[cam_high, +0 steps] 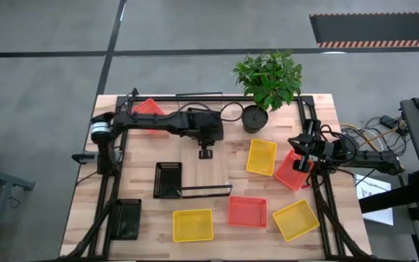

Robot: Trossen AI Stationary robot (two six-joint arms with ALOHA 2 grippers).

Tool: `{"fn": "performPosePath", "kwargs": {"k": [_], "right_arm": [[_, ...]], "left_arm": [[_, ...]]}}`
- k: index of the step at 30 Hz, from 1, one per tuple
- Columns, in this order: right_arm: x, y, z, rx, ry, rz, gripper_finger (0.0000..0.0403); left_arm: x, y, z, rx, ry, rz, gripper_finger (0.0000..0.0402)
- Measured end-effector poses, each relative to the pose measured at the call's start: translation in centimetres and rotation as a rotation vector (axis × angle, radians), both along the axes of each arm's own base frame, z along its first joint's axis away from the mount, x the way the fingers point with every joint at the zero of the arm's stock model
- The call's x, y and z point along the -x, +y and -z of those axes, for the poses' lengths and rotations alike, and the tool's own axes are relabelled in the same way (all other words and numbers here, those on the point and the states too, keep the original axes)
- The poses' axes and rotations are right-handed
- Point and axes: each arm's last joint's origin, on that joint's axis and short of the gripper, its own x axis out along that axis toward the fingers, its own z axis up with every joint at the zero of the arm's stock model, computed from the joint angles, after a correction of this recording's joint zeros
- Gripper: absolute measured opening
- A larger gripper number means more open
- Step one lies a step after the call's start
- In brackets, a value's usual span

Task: Stack baskets on shelf by color
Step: Put the top left black bin on the shelf, then put the top yellow bin on the shelf

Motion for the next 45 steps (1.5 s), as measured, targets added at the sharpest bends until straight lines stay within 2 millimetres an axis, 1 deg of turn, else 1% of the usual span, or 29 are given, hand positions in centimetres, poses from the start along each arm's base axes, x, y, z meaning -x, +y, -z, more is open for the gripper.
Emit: {"fn": "performPosePath", "kwargs": {"k": [2, 9, 14, 28, 30, 31, 33, 35, 39, 41, 43, 45], "right_arm": [[0.0, 0.0, 0.0, 0.0, 0.002, 0.001, 0.0009], [0.0, 0.0, 0.0, -0.004, 0.003, 0.008, 0.0009], [-0.1, -0.1, 0.1, -0.012, 0.014, 0.024, 0.0009], [-0.1, -0.1, 0.3, -0.022, 0.031, 0.019, 0.0009], [-0.2, -0.1, 0.4, -0.028, 0.04, 0.017, 0.0009], [-0.2, -0.1, 0.4, -0.029, 0.047, 0.016, 0.0009], [-0.2, -0.1, 0.5, -0.03, 0.056, 0.017, 0.0009], [-0.2, -0.1, 0.5, -0.034, 0.052, 0.023, 0.0009], [-0.2, -0.2, 0.4, -0.061, 0.045, 0.029, 0.0009], [-0.2, -0.2, 0.4, -0.088, 0.042, 0.014, 0.0009], [-0.2, -0.2, 0.4, -0.123, 0.042, -0.008, 0.0009], [-0.3, -0.1, 0.4, -0.161, 0.044, -0.034, 0.0009]], "left_arm": [[-0.4, 0.5, 0.9, 0.0, 0.011, -0.01, 0.0005], [-1.2, 1.7, 2.4, -0.066, 0.035, -0.074, 0.0006], [-1.4, 2.1, 2.1, -0.076, 0.001, -0.112, 0.0006], [-1.3, 2.7, 1.7, -0.081, -0.018, -0.129, 0.0006], [-1.1, 2.4, 1.0, -0.085, -0.03, -0.121, 0.0006], [-1.0, 2.2, 0.4, -0.088, -0.046, -0.116, 0.0006], [-0.5, 1.5, -1.2, -0.094, -0.086, -0.103, 0.0006], [0.5, 0.5, -3.4, -0.097, -0.141, -0.08, 0.0006], [2.9, -2.6, -7.5, -0.103, -0.265, 0.022, 0.0006], [4.1, -4.4, -9.3, -0.116, -0.376, 0.071, 0.0006], [5.4, -6.0, -10.2, -0.135, -0.467, 0.133, 0.0006], [6.6, -7.4, -10.2, -0.161, -0.559, 0.197, 0.0006]]}}
